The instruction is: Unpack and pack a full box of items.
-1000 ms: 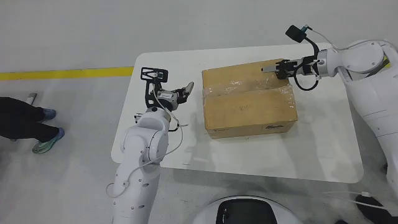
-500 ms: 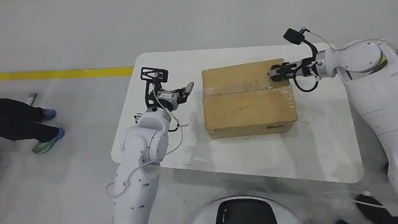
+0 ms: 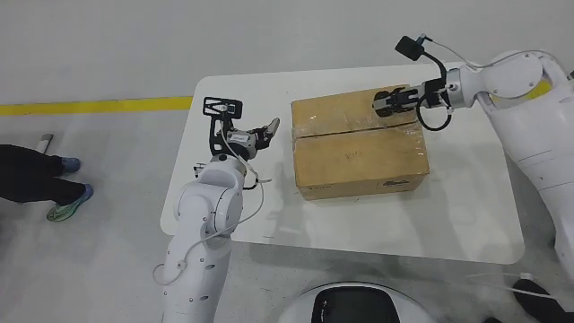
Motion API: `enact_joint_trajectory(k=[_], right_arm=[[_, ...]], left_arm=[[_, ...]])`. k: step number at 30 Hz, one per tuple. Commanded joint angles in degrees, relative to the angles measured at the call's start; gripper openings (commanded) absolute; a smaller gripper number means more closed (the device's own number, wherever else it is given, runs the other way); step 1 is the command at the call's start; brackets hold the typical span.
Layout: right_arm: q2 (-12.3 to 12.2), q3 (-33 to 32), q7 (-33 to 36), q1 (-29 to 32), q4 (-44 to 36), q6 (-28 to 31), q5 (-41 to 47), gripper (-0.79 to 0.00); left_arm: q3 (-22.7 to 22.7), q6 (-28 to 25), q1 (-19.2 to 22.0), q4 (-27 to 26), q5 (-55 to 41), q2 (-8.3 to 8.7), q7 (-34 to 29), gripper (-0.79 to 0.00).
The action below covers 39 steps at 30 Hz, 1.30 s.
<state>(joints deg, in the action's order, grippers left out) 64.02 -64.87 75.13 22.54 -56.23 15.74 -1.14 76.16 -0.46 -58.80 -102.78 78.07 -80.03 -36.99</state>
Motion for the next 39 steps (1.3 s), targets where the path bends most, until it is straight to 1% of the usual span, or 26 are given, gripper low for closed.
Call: enact_joint_trajectory(k=[1, 5, 6, 7, 8, 9, 10, 11, 12, 13, 15, 16, 18, 21, 25, 27, 29, 33, 37, 38, 39], right_arm=[[-0.34, -0.64, 0.66, 0.06, -0.56, -0.44, 0.24, -0.785], [-1.03, -2.51, 0.68, 0.7, -1.63, -2.12, 1.78, -0.785], [-1.23, -2.98, 0.58, 0.89, -1.89, -2.62, 1.89, -0.606], [-1.43, -3.33, 0.34, 1.16, -2.13, -2.94, 1.57, -0.409], [-1.66, -3.79, -0.19, 1.64, -2.03, -3.73, 1.49, -0.262], [-1.77, -3.92, -0.39, 1.85, -1.98, -4.07, 1.28, -0.055], [-1.96, -4.06, -0.81, 2.15, -2.0, -4.42, 0.59, -0.006], [-2.06, -4.06, -0.95, 2.28, -1.91, -4.68, 0.08, 0.0], [-2.21, -4.01, -1.34, 2.39, -1.83, -5.28, -0.79, -0.043], [-2.27, -3.92, -1.75, 2.38, -1.86, -5.62, -1.48, -0.092], [-2.34, -3.09, -2.29, 2.41, -2.32, -6.1, -3.24, -0.222], [-2.36, -2.62, -2.37, 2.3, -2.51, -5.99, -4.39, -0.268], [-2.28, -1.28, -3.26, 1.89, -2.58, -5.97, -6.79, -0.268], [-1.97, 0.73, -3.47, 0.95, -2.23, -5.49, -8.64, -0.32], [-1.27, 3.63, -3.28, -0.58, -0.97, -4.94, -9.69, -0.323], [-0.87, 4.84, -3.05, -1.17, -0.42, -4.57, -9.32, -0.372], [-0.37, 6.32, -2.45, -1.68, 0.18, -3.88, -8.53, -0.394], [0.65, 8.91, -2.19, -2.96, 1.97, -2.7, -7.13, -0.409], [1.36, 10.57, -2.52, -4.01, 3.94, -1.6, -6.53, -0.446], [1.48, 10.82, -2.34, -4.11, 4.19, -1.23, -6.19, -0.462], [1.69, 11.23, -2.02, -4.32, 4.78, -0.37, -5.5, -0.499]], left_arm=[[0.0, 0.0, 0.0, 0.0, 0.0, 0.0, 0.0, 0.0], [0.0, 0.0, 0.0, 0.0, 0.0, 0.0, 0.0, 0.0], [0.0, 0.0, 0.0, 0.0, 0.0, 0.0, 0.0, 0.0], [0.0, 0.0, 0.0, 0.0, 0.0, 0.0, 0.0, 0.0], [0.0, 0.0, 0.0, 0.0, 0.0, 0.0, 0.0, 0.0], [0.0, 0.0, 0.0, 0.0, 0.0, 0.0, 0.0, 0.0], [0.0, 0.0, 0.0, 0.0, 0.0, 0.0, 0.0, 0.0], [0.0, 0.0, 0.0, 0.0, 0.0, 0.0, 0.0, 0.0], [0.0, 0.0, 0.0, 0.0, 0.0, 0.0, 0.0, 0.0], [0.0, 0.0, 0.0, 0.0, 0.0, 0.0, 0.0, 0.0], [0.0, 0.0, 0.0, 0.0, 0.0, 0.0, 0.0, 0.0], [0.0, 0.0, 0.0, 0.0, 0.0, 0.0, 0.0, 0.0], [0.0, 0.0, 0.0, 0.0, 0.0, 0.0, 0.0, 0.0], [0.0, 0.0, 0.0, 0.0, 0.0, 0.0, 0.0, 0.0], [0.0, 0.0, 0.0, 0.0, 0.0, 0.0, 0.0, 0.0], [0.0, 0.0, 0.0, 0.0, 0.0, 0.0, 0.0, 0.0], [0.0, 0.0, 0.0, 0.0, 0.0, 0.0, 0.0, 0.0], [0.0, 0.0, 0.0, 0.0, 0.0, 0.0, 0.0, 0.0], [0.0, 0.0, 0.0, 0.0, 0.0, 0.0, 0.0, 0.0], [0.0, 0.0, 0.0, 0.0, 0.0, 0.0, 0.0, 0.0], [0.0, 0.0, 0.0, 0.0, 0.0, 0.0, 0.0, 0.0]])
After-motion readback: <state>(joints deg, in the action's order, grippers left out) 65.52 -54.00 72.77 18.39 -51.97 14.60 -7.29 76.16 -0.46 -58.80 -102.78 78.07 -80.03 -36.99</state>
